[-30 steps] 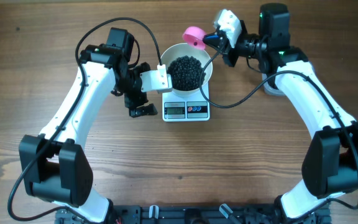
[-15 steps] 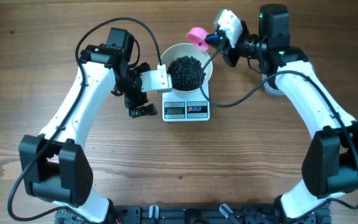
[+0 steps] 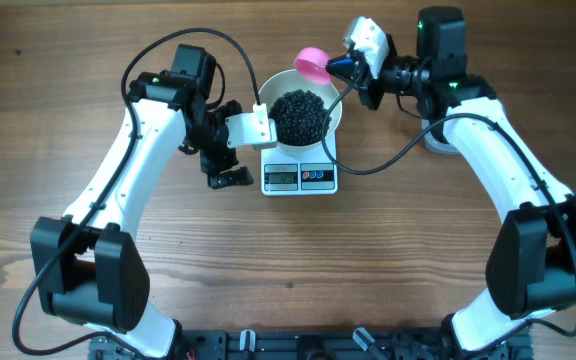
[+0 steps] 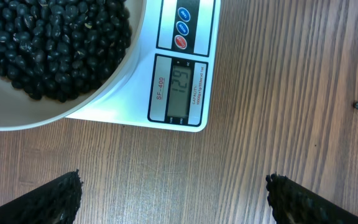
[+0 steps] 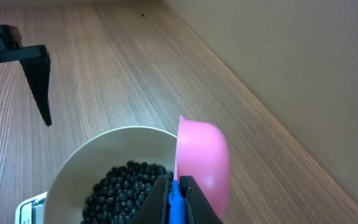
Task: Scoop item into bowl and weigh 150g on scale
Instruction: 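Tip the scoop with the right gripper to pour beans into the bowl, then carry the empty scoop with the right gripper back to the bean tub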
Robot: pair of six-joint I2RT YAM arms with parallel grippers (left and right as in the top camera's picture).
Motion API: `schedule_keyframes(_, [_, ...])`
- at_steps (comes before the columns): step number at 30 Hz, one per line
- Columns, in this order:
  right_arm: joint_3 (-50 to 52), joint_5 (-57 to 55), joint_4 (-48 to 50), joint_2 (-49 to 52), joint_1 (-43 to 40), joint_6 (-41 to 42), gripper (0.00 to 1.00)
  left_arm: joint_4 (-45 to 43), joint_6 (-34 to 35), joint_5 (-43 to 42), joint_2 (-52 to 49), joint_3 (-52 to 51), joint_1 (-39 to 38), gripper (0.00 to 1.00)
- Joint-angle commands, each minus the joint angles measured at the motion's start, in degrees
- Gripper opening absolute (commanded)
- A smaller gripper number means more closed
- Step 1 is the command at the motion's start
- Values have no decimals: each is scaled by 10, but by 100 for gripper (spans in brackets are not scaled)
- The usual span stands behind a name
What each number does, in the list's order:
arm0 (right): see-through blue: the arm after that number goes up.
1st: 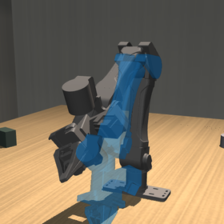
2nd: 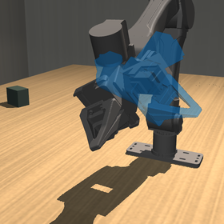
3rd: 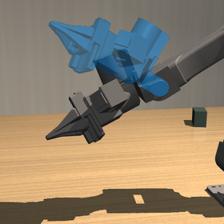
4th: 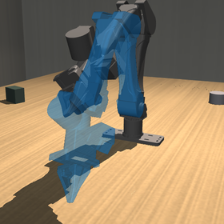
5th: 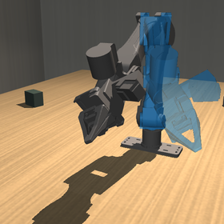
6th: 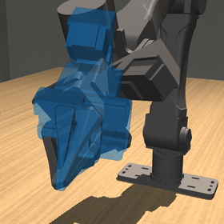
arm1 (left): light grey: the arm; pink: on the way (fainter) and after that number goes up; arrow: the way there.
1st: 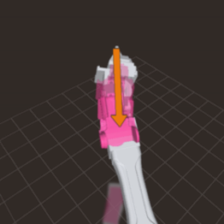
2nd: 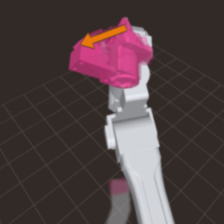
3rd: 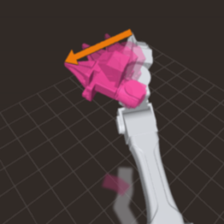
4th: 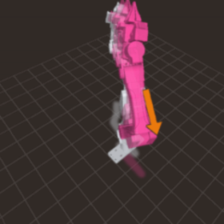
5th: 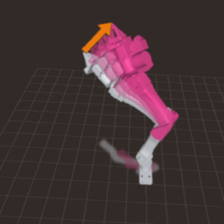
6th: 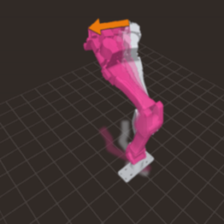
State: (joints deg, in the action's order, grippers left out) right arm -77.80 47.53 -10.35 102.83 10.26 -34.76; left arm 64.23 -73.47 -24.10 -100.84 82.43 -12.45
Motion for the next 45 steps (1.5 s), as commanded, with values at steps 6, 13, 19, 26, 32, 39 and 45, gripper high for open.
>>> schedule_keyframes(6, [-6,0,127,-16,-21,269,4,0,-11,-14,-2,-4,-2,100])
schedule_keyframes(13, [-6,55,310,-56,-155,607,4,0,-11,-14,-2,-4,-2,100])
schedule_keyframes(19, [-6,136,129,-58,-290,647,4,0,-11,-14,-2,-4,-2,100])
schedule_keyframes(26, [-6,93,-179,-57,-376,492,4,0,-11,-14,-2,-4,-2,100])
schedule_keyframes(32, [-6,-30,-235,-57,-360,482,4,0,-11,-14,-2,-4,-2,100])
schedule_keyframes(39, [-6,-58,-234,-57,-364,562,4,0,-11,-14,-2,-4,-2,100])
schedule_keyframes(45, [-6,-73,-241,-57,-364,574,4,0,-11,-14,-2,-4,-2,100])
